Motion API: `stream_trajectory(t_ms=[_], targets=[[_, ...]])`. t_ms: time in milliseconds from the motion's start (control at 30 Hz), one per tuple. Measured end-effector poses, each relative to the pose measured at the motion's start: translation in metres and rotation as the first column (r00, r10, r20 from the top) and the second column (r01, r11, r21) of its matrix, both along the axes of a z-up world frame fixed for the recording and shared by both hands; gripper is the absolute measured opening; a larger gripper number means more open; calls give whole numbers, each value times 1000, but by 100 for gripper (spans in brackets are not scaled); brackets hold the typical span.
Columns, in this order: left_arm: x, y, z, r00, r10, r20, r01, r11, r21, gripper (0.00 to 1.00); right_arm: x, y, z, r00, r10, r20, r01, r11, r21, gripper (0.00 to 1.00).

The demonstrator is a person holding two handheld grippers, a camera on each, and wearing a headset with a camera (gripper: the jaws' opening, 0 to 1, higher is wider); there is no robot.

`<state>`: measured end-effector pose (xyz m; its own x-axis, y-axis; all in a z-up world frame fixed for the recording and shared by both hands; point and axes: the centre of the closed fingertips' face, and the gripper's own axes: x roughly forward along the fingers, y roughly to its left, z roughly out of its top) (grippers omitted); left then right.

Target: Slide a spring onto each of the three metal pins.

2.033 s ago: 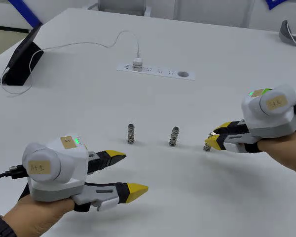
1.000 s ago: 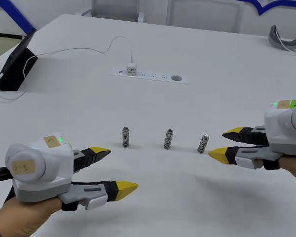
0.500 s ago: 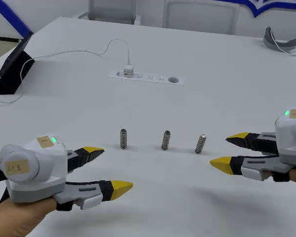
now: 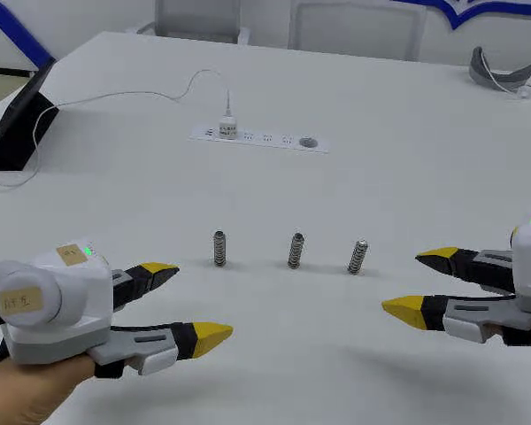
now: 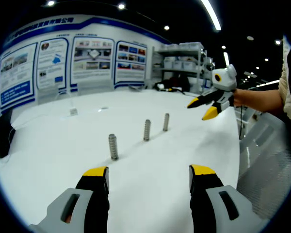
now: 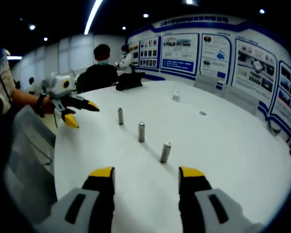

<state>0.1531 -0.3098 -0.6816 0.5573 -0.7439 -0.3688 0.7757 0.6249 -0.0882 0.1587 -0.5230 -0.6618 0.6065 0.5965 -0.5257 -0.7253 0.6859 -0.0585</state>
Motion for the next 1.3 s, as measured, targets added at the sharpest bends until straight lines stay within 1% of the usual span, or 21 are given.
stream_trajectory(t_ms=[100,300,533,867,1300], targets=[[0,1,0,1000,3,-1,-3,1000,-1,68,-1,-1,-1,1000,-5,9,5,1000,11,55],[1,2,0,1000,10,0,-10,1000,-4,69,-1,-3,-6,1000,-14,9,14,999,30,57],[0,4,0,1000,19,-2,-19,1000,-7,69,-2,-1,-11,1000,-2,4,2,999,35,59],[1,7,0,999,33,-3,-33,999,-11,69,-3,2,-12,1000,10,10,-10,999,37,61],[2,6,2,1000,29,2,-29,999,-14,69,-6,5,-9,1000,5,19,-5,999,39,63]])
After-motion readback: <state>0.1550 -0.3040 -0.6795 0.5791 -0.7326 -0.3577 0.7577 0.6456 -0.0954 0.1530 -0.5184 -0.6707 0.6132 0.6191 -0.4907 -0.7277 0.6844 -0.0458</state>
